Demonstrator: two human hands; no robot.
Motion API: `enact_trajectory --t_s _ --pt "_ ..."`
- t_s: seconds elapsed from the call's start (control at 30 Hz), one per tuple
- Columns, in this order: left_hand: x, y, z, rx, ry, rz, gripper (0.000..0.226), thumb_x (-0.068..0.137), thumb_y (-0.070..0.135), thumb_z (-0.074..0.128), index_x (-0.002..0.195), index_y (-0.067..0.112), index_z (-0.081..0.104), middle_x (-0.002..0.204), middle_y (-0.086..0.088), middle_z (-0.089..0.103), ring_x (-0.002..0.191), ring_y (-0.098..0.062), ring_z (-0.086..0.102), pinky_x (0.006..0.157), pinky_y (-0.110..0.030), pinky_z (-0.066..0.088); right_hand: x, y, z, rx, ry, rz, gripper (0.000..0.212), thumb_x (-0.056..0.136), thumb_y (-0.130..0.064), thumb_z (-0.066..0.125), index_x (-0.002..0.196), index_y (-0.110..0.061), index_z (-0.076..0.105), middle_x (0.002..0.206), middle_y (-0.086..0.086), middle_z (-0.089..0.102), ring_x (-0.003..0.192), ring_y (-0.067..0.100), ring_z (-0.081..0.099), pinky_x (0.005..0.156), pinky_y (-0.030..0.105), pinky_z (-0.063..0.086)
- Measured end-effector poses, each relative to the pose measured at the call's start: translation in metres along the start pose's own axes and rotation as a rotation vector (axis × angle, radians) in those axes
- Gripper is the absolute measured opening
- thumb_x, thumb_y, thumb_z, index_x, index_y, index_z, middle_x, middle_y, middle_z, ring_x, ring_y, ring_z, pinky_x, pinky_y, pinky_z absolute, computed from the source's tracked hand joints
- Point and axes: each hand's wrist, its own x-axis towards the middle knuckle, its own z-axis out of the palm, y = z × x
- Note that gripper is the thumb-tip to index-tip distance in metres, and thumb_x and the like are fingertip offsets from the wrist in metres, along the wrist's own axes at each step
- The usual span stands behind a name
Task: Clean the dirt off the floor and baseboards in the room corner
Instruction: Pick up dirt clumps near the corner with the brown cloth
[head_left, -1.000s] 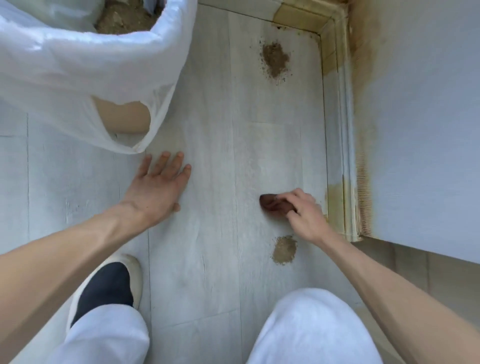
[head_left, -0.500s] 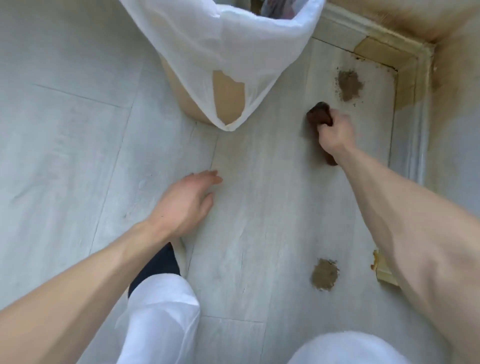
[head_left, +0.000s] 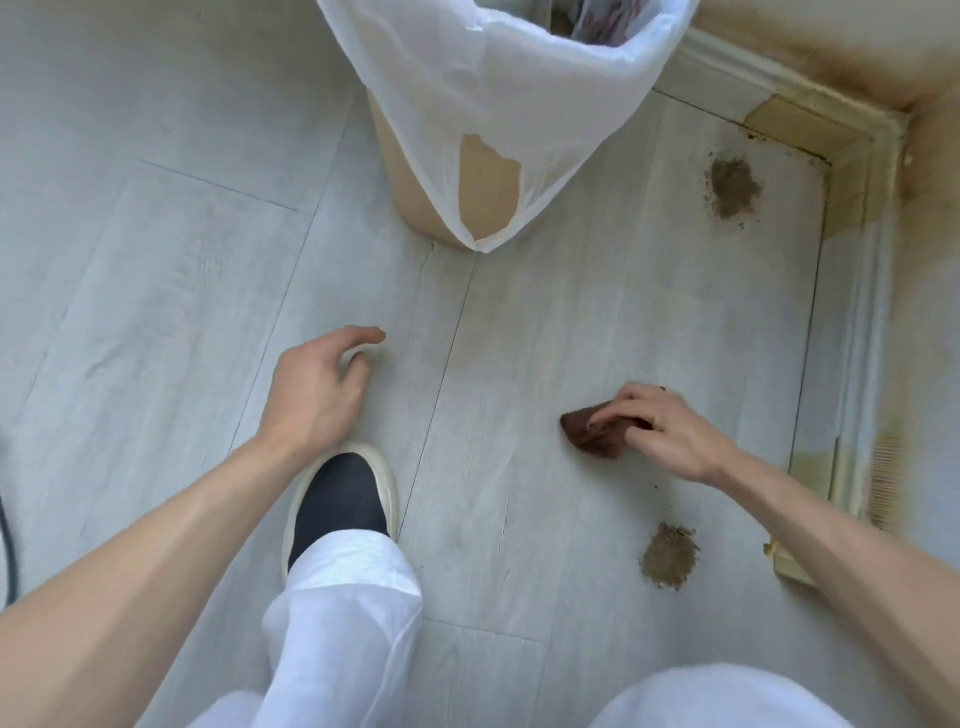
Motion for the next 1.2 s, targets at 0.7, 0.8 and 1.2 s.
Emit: enact_trajectory --t_s 0.7,0.8,1.2 --pt "-0.002 -0.033 -0.041 -0.248 0.311 -0.228 0.043 0.097 0.009 0.042 0.124 0.025 0.071 0.113 0.009 0.072 0.113 -0.002 0.064 0.108 -0.027 0.047 0.063 -0.098 0.028 0.157 0.069 -0.025 0.034 0.083 -0.025 0.046 0.097 -0.026 0.076 0.106 -0.005 0.067 0.108 0.017 0.058 0.099 0.030 0.041" --pt "-0.002 -0.039 -0.047 -0.292 0.353 -0.243 0.042 0.097 0.010 0.042 0.124 0.025 0.071 0.114 0.010 0.072 0.112 0.000 0.065 0.107 -0.026 0.048 0.078 -0.138 0.013 0.644 0.277 0.028 0.030 0.085 -0.011 0.054 0.099 -0.025 0.077 0.106 -0.009 0.074 0.104 0.000 0.068 0.097 0.020 0.051" --pt "0.002 -0.037 -0.042 -0.238 0.309 -0.190 0.040 0.103 0.014 0.048 0.138 0.026 0.063 0.136 0.012 0.064 0.126 0.003 0.055 0.103 -0.003 0.035 0.159 -0.233 0.076 -0.450 -0.103 -0.568 0.043 0.092 -0.031 0.038 0.119 -0.029 0.071 0.120 -0.001 0.057 0.119 0.028 0.044 0.107 0.044 0.024"
